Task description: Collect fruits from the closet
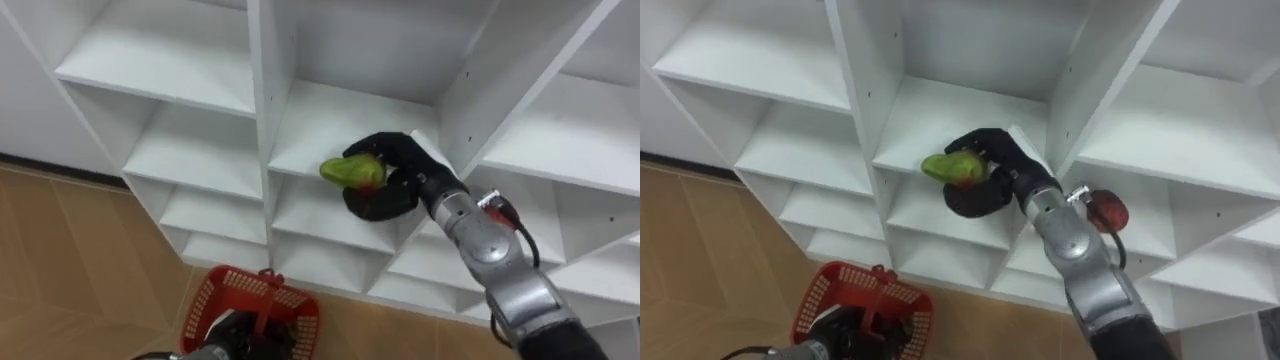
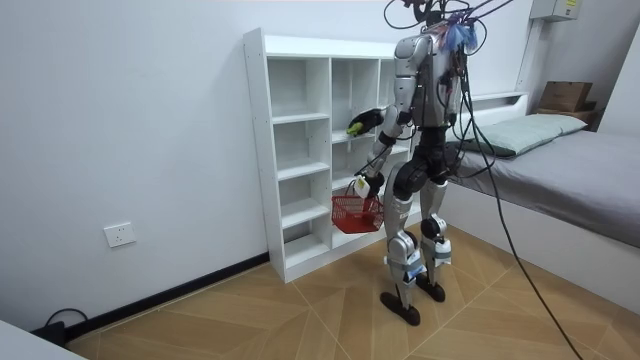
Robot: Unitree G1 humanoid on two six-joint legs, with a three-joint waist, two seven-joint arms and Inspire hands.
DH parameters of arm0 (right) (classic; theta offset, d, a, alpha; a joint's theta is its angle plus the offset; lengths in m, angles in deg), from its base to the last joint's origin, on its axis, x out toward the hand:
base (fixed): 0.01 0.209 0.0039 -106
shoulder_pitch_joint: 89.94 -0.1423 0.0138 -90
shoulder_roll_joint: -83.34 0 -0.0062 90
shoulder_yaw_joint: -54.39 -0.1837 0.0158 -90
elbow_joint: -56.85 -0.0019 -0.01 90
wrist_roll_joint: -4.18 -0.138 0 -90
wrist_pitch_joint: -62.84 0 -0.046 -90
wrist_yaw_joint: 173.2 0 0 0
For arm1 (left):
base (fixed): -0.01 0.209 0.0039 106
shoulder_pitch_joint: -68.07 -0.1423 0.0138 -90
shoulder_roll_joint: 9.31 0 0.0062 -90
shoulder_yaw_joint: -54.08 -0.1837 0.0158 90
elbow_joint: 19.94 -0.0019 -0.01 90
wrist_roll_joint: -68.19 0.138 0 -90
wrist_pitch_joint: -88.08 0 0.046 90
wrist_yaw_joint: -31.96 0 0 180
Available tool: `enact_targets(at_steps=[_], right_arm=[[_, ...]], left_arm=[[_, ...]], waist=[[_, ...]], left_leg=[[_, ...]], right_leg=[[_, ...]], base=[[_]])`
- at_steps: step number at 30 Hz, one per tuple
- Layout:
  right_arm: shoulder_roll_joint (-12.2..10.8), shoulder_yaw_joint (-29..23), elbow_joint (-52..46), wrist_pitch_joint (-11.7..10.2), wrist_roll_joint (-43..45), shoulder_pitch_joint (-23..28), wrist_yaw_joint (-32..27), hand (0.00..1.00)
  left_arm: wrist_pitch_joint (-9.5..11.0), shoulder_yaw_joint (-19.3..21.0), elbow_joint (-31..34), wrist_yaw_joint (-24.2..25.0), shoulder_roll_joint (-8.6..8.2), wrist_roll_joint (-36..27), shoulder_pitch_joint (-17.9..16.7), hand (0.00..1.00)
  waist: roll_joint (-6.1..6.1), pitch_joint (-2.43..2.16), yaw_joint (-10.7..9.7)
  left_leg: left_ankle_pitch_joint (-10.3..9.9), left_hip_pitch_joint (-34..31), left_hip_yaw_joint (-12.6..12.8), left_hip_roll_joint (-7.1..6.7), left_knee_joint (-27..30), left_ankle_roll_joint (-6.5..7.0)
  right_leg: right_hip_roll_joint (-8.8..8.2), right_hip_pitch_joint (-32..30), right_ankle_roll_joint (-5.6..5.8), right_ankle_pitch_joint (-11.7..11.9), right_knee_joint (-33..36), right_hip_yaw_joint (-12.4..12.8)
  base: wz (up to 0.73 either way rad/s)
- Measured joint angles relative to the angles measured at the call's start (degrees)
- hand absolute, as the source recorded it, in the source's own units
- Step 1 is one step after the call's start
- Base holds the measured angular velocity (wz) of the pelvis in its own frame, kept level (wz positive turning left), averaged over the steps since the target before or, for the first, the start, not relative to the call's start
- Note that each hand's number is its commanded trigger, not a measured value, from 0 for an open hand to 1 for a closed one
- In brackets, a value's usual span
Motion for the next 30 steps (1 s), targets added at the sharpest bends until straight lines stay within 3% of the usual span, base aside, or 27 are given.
enact_targets(at_steps=[4,12,22,30], right_arm=[[-1.4,0.24,-0.79,0.06,-0.03,2.84,2.15,1.0],[-2.12,4.3,-4.13,0.76,2.91,7.07,6.37,1.0],[-2.14,7.28,-3.68,0.74,4.58,8.98,10.21,1.0],[-1.96,7.37,0.11,0.71,6.51,10.81,10.99,1.0]], left_arm=[[0.08,-0.03,-0.03,0.09,-0.24,-0.07,-0.28,1.0],[0.39,-0.11,-0.52,0.19,-0.81,-0.14,-0.43,1.0],[2.2,-0.06,0.12,0.2,-1.69,-0.17,-0.42,1.0],[2.93,-0.08,0.14,-0.04,-1.6,-0.13,-0.68,1.0]], waist=[[0.72,-0.31,-0.46],[0.9,-0.26,-1.55],[2.26,0.21,-1.16],[2.59,0.34,-1.21]], left_leg=[[0.01,0.07,0.89,0.09,-0.12,0.01],[0.07,-0.32,1.49,0.23,-0.7,0.1],[0.06,-1.49,2.08,0.3,-0.9,0.1],[0.07,-1.97,2.16,0.28,-0.81,0.11]], right_leg=[[0.0,-0.38,0.02,-0.01,0.12,0.76],[-0.26,-1.85,0.03,-0.02,1.03,1.05],[0.04,-3.37,-0.01,0.0,1.01,1.53],[0.08,-3.84,0.0,0.0,0.84,2.15]], base=[[-0.1],[-0.05],[-0.02],[0.0]])
